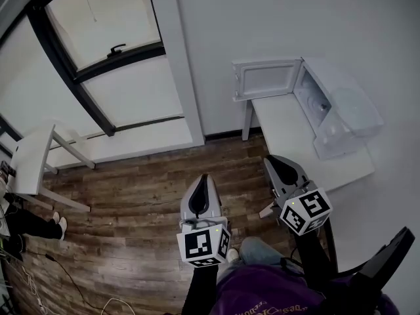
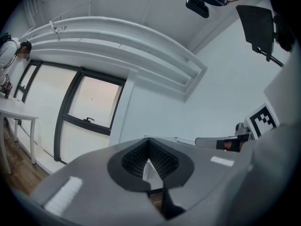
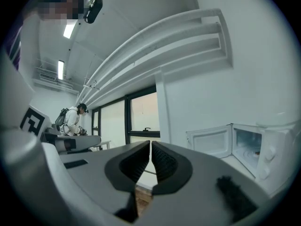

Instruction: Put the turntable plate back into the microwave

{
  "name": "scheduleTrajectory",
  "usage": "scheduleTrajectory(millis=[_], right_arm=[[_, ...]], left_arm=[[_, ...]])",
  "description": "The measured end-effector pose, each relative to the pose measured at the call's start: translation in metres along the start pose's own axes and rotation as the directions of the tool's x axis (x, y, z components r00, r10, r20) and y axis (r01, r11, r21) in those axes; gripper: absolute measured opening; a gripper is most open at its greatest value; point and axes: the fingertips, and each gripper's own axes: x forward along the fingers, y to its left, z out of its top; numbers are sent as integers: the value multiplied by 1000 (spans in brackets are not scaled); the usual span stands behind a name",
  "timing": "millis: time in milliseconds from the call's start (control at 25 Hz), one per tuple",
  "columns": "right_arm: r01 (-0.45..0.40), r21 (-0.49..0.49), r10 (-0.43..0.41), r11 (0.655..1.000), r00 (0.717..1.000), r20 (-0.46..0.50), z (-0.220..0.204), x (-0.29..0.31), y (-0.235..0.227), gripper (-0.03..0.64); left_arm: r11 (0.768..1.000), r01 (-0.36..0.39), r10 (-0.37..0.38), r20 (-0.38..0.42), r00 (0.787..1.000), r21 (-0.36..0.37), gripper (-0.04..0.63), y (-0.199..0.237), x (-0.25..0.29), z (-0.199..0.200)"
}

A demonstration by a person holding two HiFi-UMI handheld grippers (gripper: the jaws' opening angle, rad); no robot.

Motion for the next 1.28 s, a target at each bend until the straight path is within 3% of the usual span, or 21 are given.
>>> scheduleTrajectory(millis=[360,720,1120,1280], right_arm=[[82,24,-83,996,997,11,0,63,-56,12],[150,9,-150,989,988,42,41,153,-116,12],[323,50,-324,945,946,8,32,165,-211,12],[396,75,-398,915,917,17,34,151,-236,12]], left_arm=[[998,61,-61,-18,998,-6,5,17,88,-10],[980,200,-200,-19,980,18,5,20,214,19],[912,411,-410,-50,911,7,5,-44,318,4],[872,490,-489,-73,869,-9,5,-76,338,-5]])
